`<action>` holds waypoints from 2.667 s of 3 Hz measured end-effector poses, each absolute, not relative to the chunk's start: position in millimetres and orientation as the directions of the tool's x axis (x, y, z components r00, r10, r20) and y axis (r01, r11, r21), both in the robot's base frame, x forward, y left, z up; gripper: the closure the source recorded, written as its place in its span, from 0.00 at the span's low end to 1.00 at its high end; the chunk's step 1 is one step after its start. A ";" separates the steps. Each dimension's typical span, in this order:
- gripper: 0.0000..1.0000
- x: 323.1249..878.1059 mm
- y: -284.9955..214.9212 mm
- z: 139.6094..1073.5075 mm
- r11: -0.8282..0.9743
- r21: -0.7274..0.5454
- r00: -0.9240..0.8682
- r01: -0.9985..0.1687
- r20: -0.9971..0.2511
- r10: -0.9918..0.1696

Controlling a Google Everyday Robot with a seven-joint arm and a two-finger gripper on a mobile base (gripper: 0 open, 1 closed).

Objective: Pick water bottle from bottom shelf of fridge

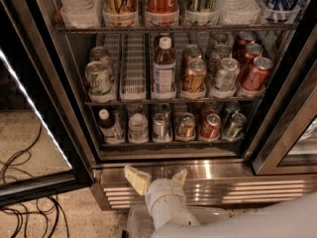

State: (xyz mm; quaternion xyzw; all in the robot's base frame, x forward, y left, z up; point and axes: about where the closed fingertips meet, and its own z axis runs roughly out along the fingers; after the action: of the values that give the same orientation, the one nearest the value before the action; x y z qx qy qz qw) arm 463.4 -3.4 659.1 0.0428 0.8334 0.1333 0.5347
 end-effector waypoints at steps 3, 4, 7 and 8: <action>0.00 516.7 60.6 659.8 0.944 0.210 -0.350 -0.254 -0.930 0.113; 0.00 517.1 61.5 660.2 0.943 0.209 -0.348 -0.257 -0.931 0.112; 0.19 567.3 100.9 646.2 0.926 0.188 -0.274 -0.326 -0.957 0.098; 0.21 584.2 101.5 643.2 0.932 0.171 -0.243 -0.319 -0.965 0.094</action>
Offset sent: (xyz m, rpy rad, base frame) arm 0.0746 0.0770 -0.0005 -0.0432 -0.1522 0.1794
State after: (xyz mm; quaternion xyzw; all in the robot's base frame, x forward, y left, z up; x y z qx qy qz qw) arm 584.2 101.5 643.2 -0.0730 0.7702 0.1690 0.6107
